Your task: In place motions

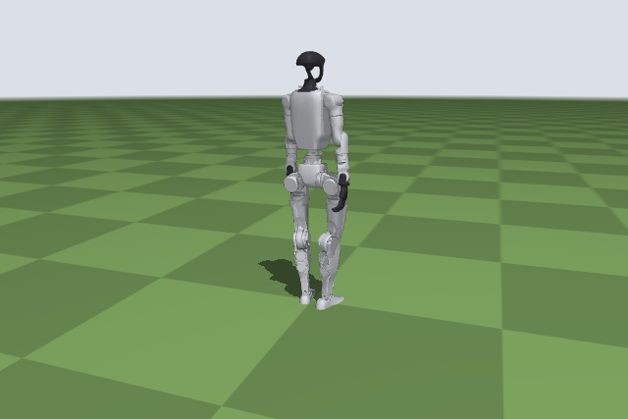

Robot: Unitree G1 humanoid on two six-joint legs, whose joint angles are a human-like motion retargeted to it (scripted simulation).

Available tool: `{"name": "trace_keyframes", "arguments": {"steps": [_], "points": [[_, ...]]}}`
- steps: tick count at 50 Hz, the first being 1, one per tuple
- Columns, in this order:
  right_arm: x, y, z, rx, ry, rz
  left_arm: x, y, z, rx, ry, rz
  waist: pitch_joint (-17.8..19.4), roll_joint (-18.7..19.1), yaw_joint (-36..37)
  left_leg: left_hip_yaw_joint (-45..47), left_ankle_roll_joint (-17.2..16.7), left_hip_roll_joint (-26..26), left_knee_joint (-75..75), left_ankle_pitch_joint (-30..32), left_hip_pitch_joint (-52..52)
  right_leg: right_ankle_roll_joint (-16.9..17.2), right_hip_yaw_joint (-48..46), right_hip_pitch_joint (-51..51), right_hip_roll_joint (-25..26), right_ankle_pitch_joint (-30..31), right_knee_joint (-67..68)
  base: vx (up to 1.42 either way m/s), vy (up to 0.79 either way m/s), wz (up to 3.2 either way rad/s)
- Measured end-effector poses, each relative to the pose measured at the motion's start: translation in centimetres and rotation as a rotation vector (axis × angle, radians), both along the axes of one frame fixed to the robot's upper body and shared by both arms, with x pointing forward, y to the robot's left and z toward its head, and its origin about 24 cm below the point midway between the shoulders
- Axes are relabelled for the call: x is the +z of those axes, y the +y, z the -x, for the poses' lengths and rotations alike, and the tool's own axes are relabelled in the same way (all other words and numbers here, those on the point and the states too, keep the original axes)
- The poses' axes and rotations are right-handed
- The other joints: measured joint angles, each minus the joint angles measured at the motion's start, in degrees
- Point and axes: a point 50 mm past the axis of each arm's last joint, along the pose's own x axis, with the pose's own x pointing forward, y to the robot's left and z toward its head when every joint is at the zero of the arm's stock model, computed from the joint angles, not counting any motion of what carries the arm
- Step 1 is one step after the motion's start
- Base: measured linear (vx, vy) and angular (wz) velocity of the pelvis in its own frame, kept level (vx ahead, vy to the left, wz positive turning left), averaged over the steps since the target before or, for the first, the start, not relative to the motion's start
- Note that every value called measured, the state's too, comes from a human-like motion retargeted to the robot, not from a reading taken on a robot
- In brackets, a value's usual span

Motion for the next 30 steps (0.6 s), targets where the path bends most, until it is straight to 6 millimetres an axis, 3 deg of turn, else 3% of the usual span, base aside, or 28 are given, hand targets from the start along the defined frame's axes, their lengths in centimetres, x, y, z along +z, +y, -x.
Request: {"name": "trace_keyframes", "arguments": {"steps": [4,8,12,15,18,22,26,30], "points": [[2.0,-2.6,7.1,-0.160,0.194,0.132,1.0,-0.7,-9.0,-0.121,-0.285,0.014,0.0,-0.2,-0.6,-0.2,0.2,-0.1,0.1,0.0,-0.1,-0.1,0.0,0.2,0.0,-0.1,-0.1,0.00,0.00,0.00],[4.0,-4.2,11.7,-0.295,0.293,0.259,3.2,-1.5,-15.8,-0.223,-0.527,-0.012,0.0,-0.2,-0.8,0.0,0.3,-0.2,0.0,0.0,-0.1,-0.3,0.3,0.2,0.0,-0.1,-0.1,0.00,0.00,0.00],[5.0,-4.9,13.6,-0.367,0.330,0.341,4.9,-1.8,-19.3,-0.293,-0.669,-0.054,0.1,0.1,-0.8,0.3,0.3,-0.2,0.0,0.0,-0.1,-0.4,0.7,0.1,0.1,0.0,-0.1,0.00,0.00,0.00],[4.9,-4.8,13.3,-0.377,0.325,0.352,5.2,-1.9,-19.8,-0.325,-0.692,-0.065,0.0,0.5,-0.6,0.4,0.4,-0.2,0.0,-0.1,-0.1,-0.5,0.9,-0.1,0.1,0.0,0.0,0.00,0.00,0.00],[3.7,-3.9,11.2,-0.343,0.280,0.299,4.3,-1.6,-18.1,-0.347,-0.627,-0.061,-0.3,1.1,-0.4,0.3,0.4,-0.2,0.0,-0.1,-0.3,-0.5,0.7,-0.2,0.1,0.0,0.0,0.00,0.00,0.00],[1.7,-2.0,6.3,-0.231,0.158,0.191,2.0,-1.2,-12.8,-0.341,-0.426,-0.021,-0.6,1.7,0.0,-0.2,0.5,-0.4,-0.1,0.0,-0.4,-0.5,0.0,-0.1,0.0,-0.2,0.0,0.00,0.01,0.04],[-0.2,0.7,-0.9,-0.034,-0.054,0.049,0.3,-0.5,-4.7,-0.286,-0.141,0.016,-0.6,1.8,1.1,-0.3,0.4,-0.7,-0.2,0.0,0.0,-0.4,-0.4,0.1,-0.3,-0.2,0.0,0.00,0.00,0.00],[-0.4,4.3,-9.7,0.149,-0.286,-0.132,0.2,0.4,4.6,-0.185,0.139,-0.012,-0.2,2.0,1.5,-0.2,0.3,-0.7,-0.2,-0.1,0.5,-0.4,-0.4,0.2,-0.3,-0.3,0.3,0.00,0.00,0.00]]}}
